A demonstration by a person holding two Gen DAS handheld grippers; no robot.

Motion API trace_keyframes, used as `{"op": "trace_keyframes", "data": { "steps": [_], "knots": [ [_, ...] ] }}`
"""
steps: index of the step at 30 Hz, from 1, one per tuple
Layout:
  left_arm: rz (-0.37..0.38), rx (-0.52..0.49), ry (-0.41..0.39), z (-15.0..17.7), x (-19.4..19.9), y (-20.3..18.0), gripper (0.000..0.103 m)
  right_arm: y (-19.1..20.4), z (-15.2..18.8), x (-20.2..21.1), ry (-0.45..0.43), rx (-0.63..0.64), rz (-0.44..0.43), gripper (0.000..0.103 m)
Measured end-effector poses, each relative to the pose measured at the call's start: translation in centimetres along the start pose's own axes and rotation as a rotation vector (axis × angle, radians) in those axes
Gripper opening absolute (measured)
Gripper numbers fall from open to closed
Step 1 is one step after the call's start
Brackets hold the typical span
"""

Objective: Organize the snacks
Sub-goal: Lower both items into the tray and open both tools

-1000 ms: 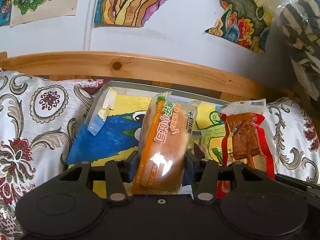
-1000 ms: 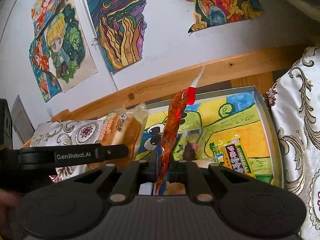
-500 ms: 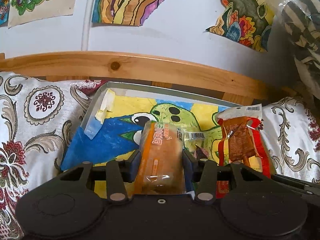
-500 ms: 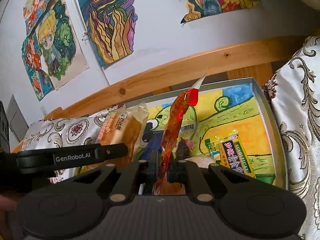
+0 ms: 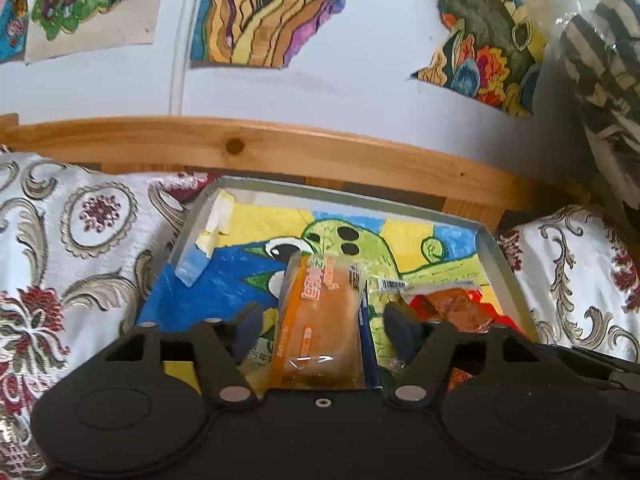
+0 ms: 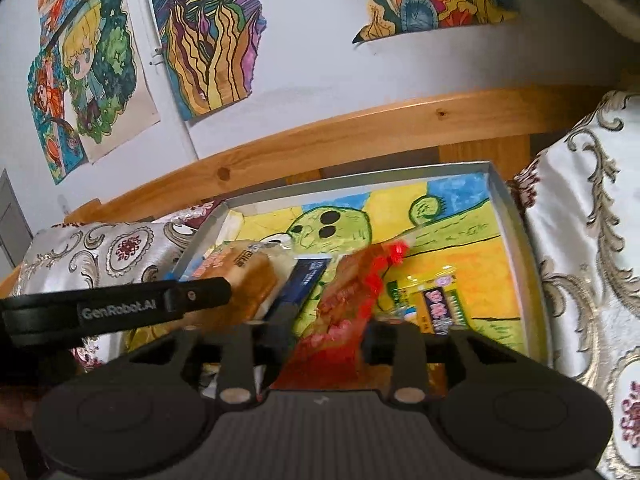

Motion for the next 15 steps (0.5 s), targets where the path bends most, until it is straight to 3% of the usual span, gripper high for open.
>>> {"op": "trace_keyframes", "data": {
  "steps": [2,7,15],
  "knots": [
    [-0.008,0.001,-0.007,-0.2,0.7,0.0,0.082,-0.2,-0.1,0.6,-0.009,0.012,0.019,0.059],
    [-0.029,0.010,-0.030,-0.7,2.9,0.0,0.095,-0.2,-0.6,2.4,-0.040,0.052,0.049,0.090],
    [-0.027,0.036,-0.060,-0.9,7.2,0.0,0.102,0.4,-1.2,6.6,-0.110,0.113,0.099,0.101]
  ]
}}
Point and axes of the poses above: each gripper's, at about its wrist camera, not at the fingertips, and x roughly against the way its jaws point, y to its left, z to its underside, the point moved 7 cm from there along -x, roughly the way its jaws point, and after that the axes turned 4 degrees about -x, right-handed, at the moved point
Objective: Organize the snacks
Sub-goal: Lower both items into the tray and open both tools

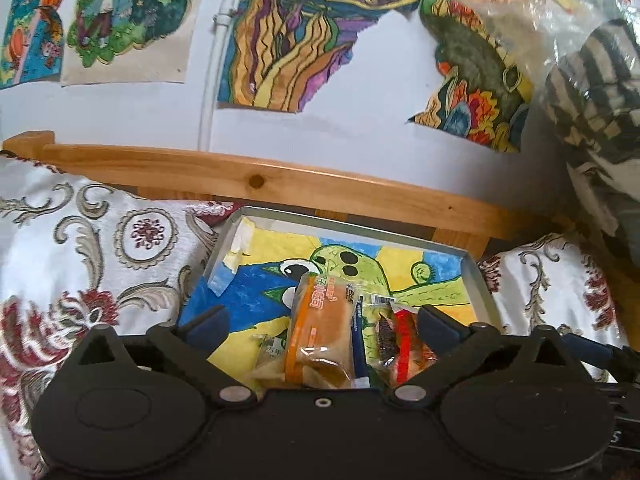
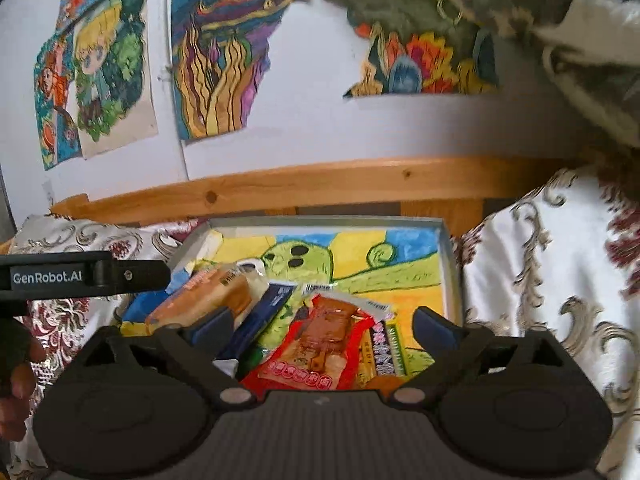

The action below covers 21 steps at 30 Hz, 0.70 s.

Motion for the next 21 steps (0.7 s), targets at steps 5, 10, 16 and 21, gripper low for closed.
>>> {"op": "trace_keyframes", "data": {
  "steps": [5,10,16,21],
  "knots": [
    [-0.003,0.008,-0.008,0.5,2.9,-0.1,0.102,-0.3,-0.1,3.5,-0.034,0.002,0.009,0.103],
    [-0.003,0.007,-0.020,1.3,5.9,-0.4,0.102,-0.5,0.1,7.1,-0.062,0.009,0.019,0.103],
    [0.003,0.010,-0.007,3.5,8.9,-0.7,0.102,-0.2,1.0,11.4,-0.095,0.039,0.024,0.103],
    [0.003,-0.009,0.022,6.1,10.7,-1.0,0.102,0.2,2.5,14.5,-0.118,0.075,0.033,0.103]
  ]
}}
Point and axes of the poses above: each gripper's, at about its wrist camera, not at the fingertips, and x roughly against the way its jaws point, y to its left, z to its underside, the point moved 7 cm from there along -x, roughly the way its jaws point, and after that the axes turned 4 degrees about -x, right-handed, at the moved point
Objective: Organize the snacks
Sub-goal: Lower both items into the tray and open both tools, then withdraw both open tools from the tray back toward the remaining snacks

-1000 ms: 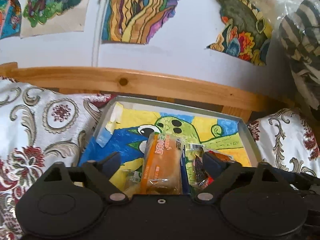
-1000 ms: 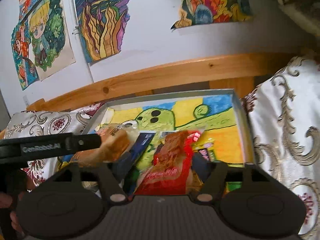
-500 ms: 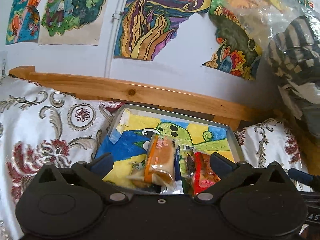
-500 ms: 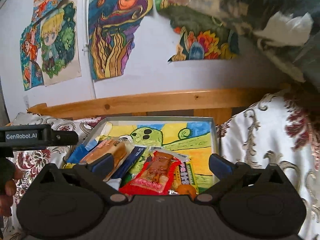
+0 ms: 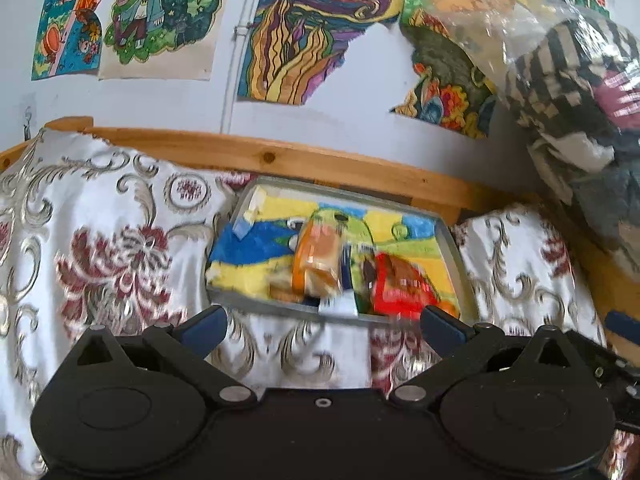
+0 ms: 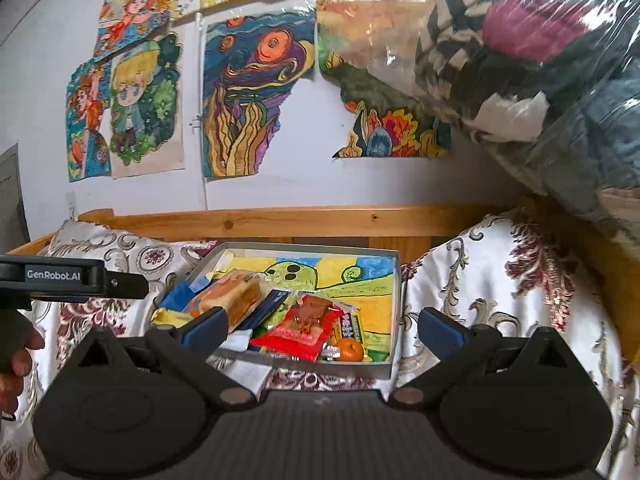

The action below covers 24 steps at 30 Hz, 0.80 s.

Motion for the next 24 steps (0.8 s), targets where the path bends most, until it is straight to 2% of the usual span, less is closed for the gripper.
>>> {"op": "trace_keyframes", "data": {
  "steps": [14,21,24],
  "knots": [
    [-0.002,-0.013,0.080,6.3,3.4,-0.4,0.102,1.4,4.3,5.1,0.031,0.060,0.009,0.103],
    [0.005,-0.031,0.140,9.5,3.9,-0.7,0.102,0.9,6.8,6.3,0.080,0.045,0.018,0.103],
    [0.002,-0.031,0.163,10.6,3.9,-0.6,0.102,0.7,8.1,6.4,0.130,0.041,0.028,0.103]
  ]
}}
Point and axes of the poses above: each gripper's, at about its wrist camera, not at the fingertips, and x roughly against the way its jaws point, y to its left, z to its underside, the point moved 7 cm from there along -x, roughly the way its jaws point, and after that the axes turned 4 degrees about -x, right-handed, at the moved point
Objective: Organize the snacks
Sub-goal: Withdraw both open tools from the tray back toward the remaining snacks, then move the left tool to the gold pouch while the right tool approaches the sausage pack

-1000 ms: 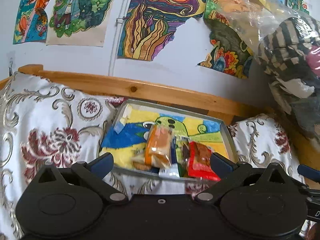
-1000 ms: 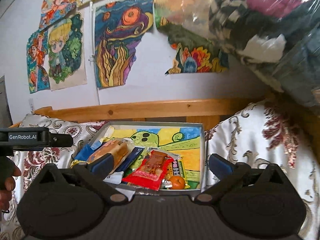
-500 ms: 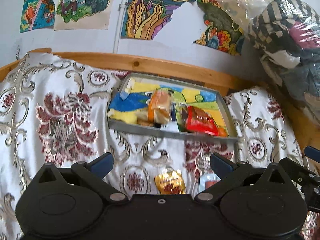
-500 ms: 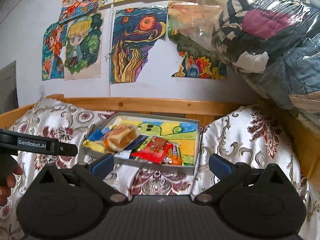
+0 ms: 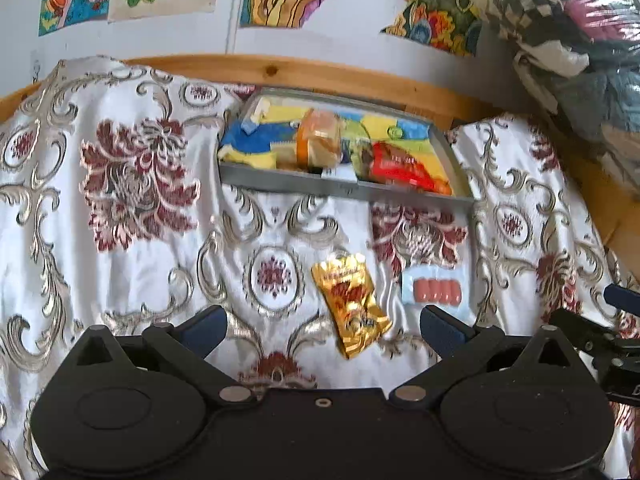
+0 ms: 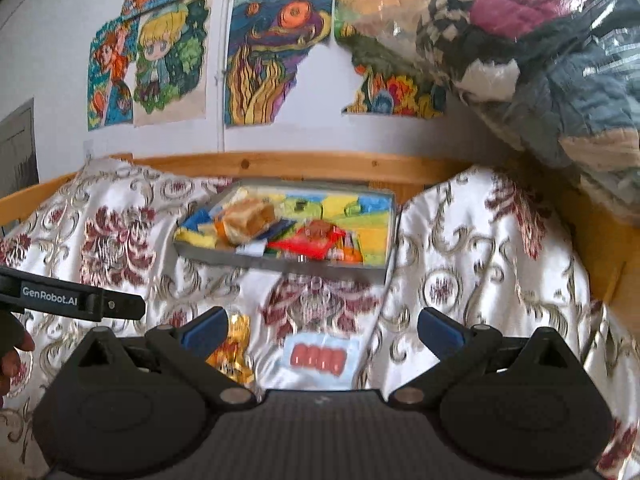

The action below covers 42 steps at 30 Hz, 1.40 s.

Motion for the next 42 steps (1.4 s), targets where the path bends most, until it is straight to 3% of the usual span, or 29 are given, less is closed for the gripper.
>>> {"op": "trace_keyframes", "data": {
  "steps": [4,15,31,42],
  "knots": [
    [0.002,0.008,0.030,1.0,-0.5,0.1,0.102,-0.2,2.0,-0.7,0.082,-0.004,0.034,0.103],
    [0.015,0.003,0.086,1.8,-2.6,0.3,0.102,0.3,4.2,-2.1,0.174,0.038,0.064,0.103],
    [0.040,0.018,0.133,2.6,-6.2,0.5,0.102,0.1,5.3,-4.7,0.218,0.051,0.063,0.103],
    [0.001,0.054,0.126,2.3,-8.8,1.8,0.102,-0.4,4.6,-7.1,0.213,0.079,0.056,0.103]
  ]
}}
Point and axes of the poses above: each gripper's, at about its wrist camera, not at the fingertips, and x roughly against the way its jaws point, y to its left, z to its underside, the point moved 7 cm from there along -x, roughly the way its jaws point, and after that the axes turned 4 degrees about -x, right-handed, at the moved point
